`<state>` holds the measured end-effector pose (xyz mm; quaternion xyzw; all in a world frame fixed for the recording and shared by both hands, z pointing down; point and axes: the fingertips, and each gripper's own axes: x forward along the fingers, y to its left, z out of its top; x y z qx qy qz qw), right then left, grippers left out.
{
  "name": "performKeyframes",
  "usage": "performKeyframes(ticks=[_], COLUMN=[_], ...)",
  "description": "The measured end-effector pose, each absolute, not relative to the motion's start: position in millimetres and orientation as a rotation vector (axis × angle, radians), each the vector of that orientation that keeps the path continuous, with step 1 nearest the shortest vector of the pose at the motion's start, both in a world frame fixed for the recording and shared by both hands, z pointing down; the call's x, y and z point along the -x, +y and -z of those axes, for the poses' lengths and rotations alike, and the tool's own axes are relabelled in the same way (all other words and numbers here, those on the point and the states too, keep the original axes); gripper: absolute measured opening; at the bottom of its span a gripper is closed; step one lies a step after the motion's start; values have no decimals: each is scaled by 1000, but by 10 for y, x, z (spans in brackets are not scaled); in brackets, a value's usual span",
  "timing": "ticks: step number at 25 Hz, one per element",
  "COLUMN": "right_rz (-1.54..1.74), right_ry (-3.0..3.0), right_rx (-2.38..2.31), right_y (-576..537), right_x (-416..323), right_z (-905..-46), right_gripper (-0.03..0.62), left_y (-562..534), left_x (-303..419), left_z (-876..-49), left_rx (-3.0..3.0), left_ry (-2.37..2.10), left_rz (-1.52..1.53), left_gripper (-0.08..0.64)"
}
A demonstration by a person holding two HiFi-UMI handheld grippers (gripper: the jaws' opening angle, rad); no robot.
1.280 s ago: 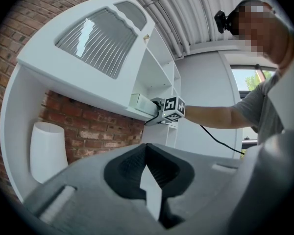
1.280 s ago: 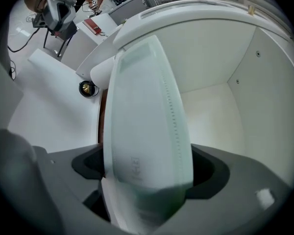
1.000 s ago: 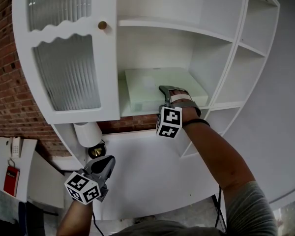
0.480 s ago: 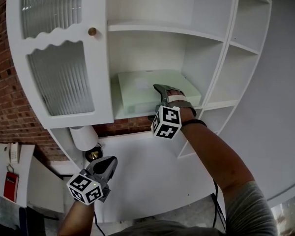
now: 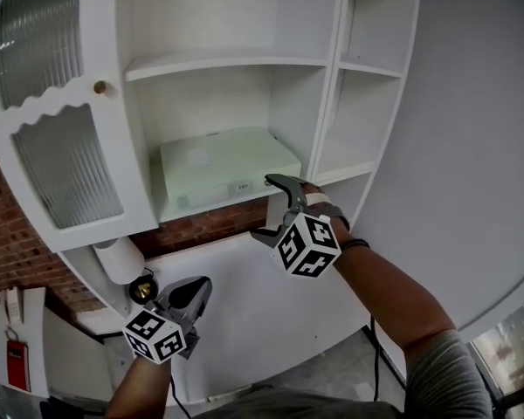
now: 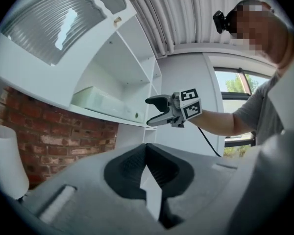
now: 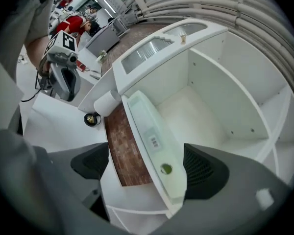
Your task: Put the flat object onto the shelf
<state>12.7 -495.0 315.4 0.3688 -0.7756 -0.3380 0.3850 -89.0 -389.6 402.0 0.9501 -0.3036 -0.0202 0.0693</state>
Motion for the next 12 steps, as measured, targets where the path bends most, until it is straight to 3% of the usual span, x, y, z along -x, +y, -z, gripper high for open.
performKeyframes(ticks=[8,12], right_rz=[706,590], right_ry=[-2008,-2001], right_rx=[-1194,-1359], right_y=[-4113,-3628], right_x=[-1309,-1922], right_z=[-3108,-3227], right_gripper=[290,220], left_y=[-3657,-3441], left_x=[-194,-810], left_z=[-3941,-3931], left_rx=[-2951,-2991], left_ry=[-582,-383], left_rz=[35,20], left_gripper=[1,0])
